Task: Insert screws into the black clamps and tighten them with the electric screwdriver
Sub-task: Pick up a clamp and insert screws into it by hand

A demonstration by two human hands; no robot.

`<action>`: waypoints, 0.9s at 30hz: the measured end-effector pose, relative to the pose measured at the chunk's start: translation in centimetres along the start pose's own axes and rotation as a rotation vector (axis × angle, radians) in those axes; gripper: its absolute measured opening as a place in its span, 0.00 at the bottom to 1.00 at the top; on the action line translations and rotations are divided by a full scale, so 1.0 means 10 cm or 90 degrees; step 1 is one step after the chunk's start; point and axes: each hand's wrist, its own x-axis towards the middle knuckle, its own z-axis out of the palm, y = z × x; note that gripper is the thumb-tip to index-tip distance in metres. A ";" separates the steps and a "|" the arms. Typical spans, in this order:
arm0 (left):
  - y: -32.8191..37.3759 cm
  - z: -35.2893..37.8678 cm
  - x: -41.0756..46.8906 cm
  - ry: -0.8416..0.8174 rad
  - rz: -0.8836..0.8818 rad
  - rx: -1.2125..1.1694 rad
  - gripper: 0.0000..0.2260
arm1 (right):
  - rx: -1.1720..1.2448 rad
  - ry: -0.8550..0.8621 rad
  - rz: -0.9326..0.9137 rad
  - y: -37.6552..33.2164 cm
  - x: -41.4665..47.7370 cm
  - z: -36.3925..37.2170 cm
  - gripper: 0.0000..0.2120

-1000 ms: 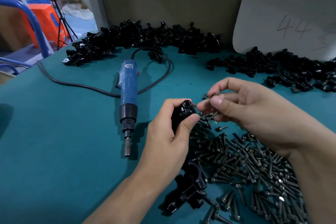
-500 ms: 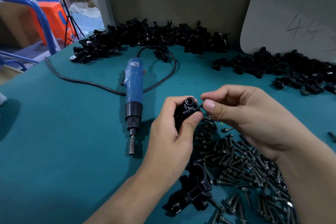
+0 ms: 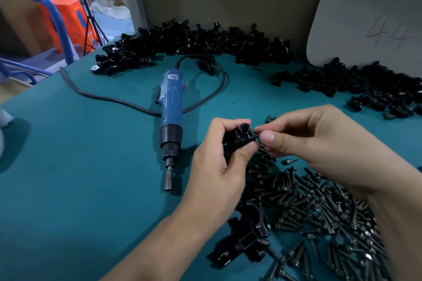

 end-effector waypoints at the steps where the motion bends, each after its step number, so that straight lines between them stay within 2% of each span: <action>1: 0.00 0.00 0.00 -0.008 -0.001 0.003 0.09 | -0.035 0.009 -0.010 0.00 0.00 0.00 0.04; 3: 0.00 0.00 0.00 -0.026 -0.001 0.003 0.08 | -0.090 0.033 -0.037 0.01 0.00 0.01 0.02; 12: 0.00 0.01 -0.01 -0.061 0.009 0.014 0.05 | -0.309 0.037 -0.056 -0.02 0.02 0.10 0.16; 17: 0.01 -0.01 0.00 -0.056 -0.004 -0.004 0.06 | -0.302 -0.002 -0.037 -0.01 0.02 0.12 0.20; 23: 0.02 0.00 0.01 -0.060 -0.016 -0.007 0.05 | -0.302 -0.003 -0.060 -0.02 0.00 0.07 0.08; 27: 0.01 0.01 0.01 -0.044 -0.027 -0.009 0.06 | -0.299 0.006 -0.059 0.00 0.02 0.17 0.15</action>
